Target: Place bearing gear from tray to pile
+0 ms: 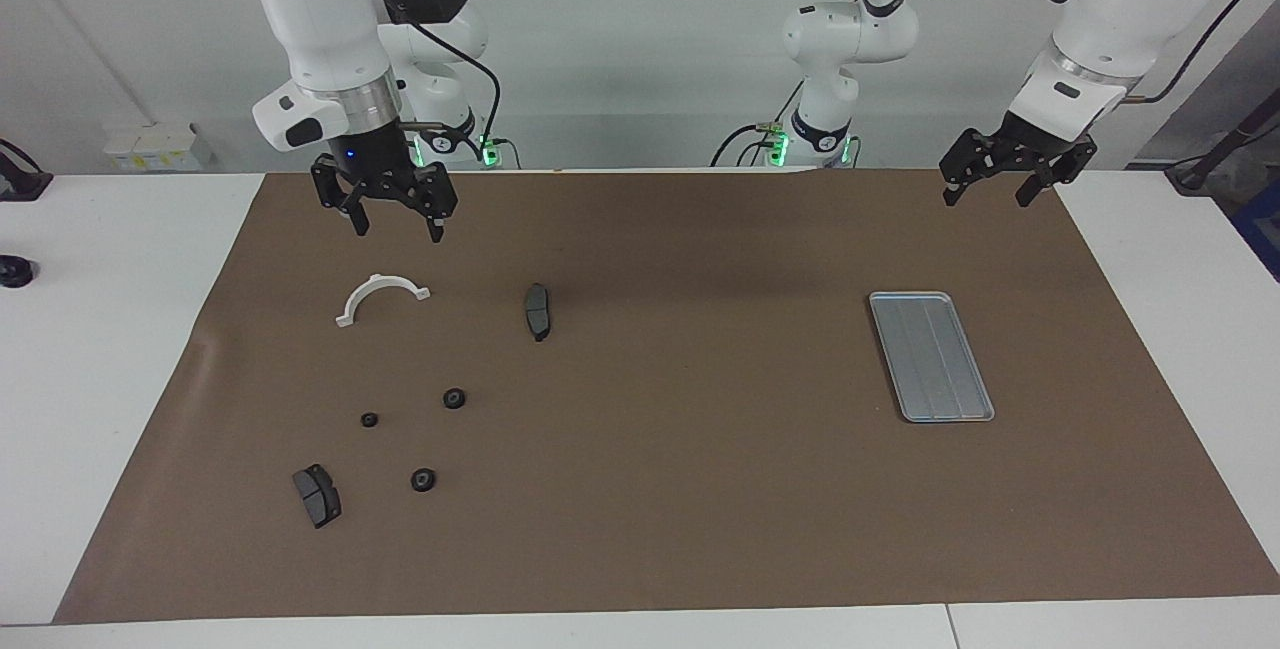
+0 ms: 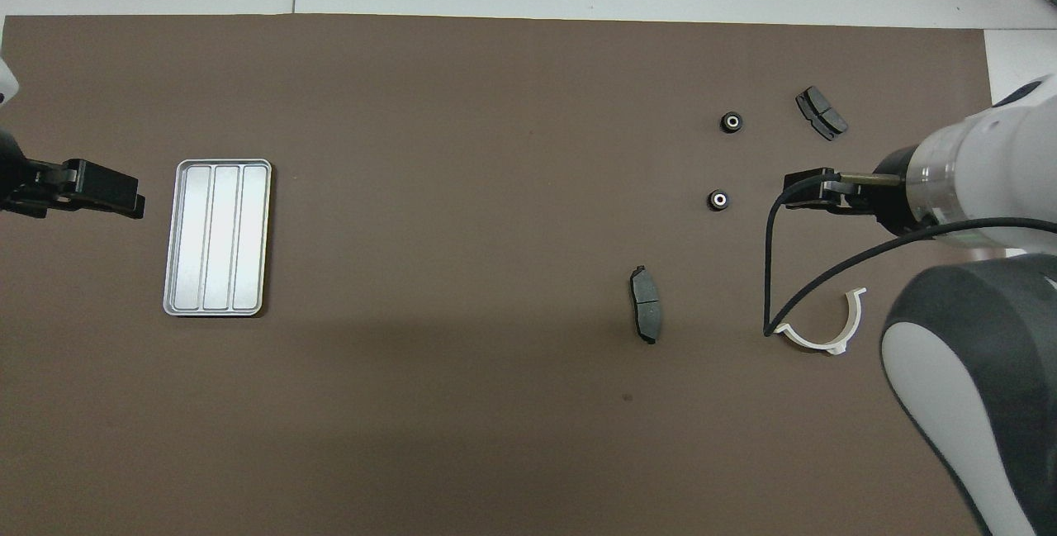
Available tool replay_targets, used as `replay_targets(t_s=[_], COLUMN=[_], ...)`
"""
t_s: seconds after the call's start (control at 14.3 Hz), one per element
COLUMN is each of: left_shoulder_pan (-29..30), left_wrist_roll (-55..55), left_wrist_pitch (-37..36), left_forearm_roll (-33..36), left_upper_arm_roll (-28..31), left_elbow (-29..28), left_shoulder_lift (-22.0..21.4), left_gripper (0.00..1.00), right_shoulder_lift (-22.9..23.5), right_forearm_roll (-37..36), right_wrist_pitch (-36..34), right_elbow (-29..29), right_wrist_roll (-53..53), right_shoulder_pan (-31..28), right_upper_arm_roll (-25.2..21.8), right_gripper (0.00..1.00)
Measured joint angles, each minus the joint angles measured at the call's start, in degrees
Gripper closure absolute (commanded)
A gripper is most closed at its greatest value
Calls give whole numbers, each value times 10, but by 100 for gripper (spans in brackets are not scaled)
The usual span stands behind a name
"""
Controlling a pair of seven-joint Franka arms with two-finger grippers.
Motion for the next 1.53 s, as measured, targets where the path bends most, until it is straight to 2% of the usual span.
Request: replay_targets(t_s=[0.35,0.77,0.91,1.05,1.26,1.4,1.53], left_shoulder_pan=[0,0,0,0,0,0,0], left_wrist_roll=[0,0,0,0,0,0,0], left_wrist_pitch=[0,0,0,0,0,0,0], left_forearm_roll=[0,0,0,0,0,0,0], left_upper_arm_roll=[0,0,0,0,0,0,0], left_elbow=[0,0,0,0,0,0,0], left_shoulder_lift=[0,0,0,0,0,0,0], left_gripper=[0,0,0,0,0,0,0], right_shoulder_lift=[-13,-31,-31,-20,5,18,29], right_forearm_roll=[6,31,31,31,31,31,31], right_wrist_pitch=[-10,-26,-58,-111,-148,-150,-150], right_elbow=[0,3,27,80,143,153,153], right_wrist_roll=[-20,-112,-123,-138,-163,-186,-202], right_shoulder_pan=[-10,-13,-13,-12,15,45,51], right_upper_arm_roll=[-11,-57,-62,-75,-130,-175,-187], right_gripper=[0,0,0,0,0,0,0])
